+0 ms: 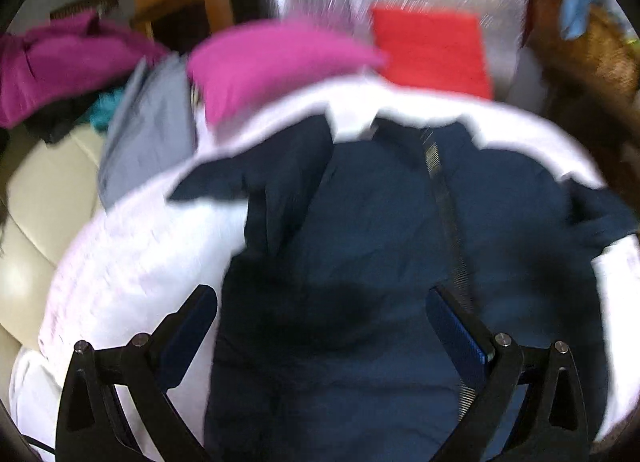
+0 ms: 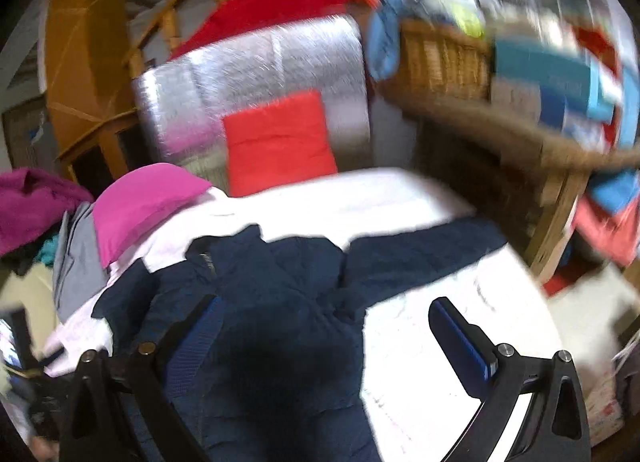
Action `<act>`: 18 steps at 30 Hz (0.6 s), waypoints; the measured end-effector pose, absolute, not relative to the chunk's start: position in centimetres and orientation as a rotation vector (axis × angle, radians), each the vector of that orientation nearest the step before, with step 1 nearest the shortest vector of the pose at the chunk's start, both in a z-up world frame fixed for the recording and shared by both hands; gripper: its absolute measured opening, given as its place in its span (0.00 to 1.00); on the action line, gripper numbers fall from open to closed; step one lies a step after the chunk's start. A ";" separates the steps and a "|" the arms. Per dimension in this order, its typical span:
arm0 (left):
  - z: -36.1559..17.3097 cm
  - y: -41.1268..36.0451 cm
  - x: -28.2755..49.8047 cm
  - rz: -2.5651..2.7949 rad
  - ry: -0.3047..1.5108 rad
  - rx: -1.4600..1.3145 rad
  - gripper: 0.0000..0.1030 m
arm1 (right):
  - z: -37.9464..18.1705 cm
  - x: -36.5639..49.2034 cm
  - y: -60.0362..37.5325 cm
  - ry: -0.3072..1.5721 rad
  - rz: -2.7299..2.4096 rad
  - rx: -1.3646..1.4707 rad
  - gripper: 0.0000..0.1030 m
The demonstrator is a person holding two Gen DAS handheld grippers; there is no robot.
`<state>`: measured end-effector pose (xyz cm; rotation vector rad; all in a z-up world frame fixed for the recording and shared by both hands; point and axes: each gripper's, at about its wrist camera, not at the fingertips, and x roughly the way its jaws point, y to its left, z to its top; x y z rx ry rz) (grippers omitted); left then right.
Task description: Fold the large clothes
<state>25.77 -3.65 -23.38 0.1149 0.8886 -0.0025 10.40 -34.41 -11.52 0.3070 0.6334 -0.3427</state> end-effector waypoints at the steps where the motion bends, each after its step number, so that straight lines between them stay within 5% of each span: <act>1: -24.6 -3.6 26.8 0.021 0.904 0.116 1.00 | -12.8 11.0 -36.9 0.657 -0.334 0.350 1.00; 8: -29.3 -3.0 31.8 0.089 0.985 0.103 1.00 | -21.5 14.4 -54.5 0.723 -0.415 0.673 0.97; 15: -31.6 -3.0 32.9 0.057 1.050 0.084 1.00 | -28.9 18.4 -64.3 0.731 -0.529 0.939 0.64; 18: -32.0 -3.0 32.6 0.046 1.041 0.075 1.00 | -30.8 19.9 -66.9 0.737 -0.613 0.995 0.61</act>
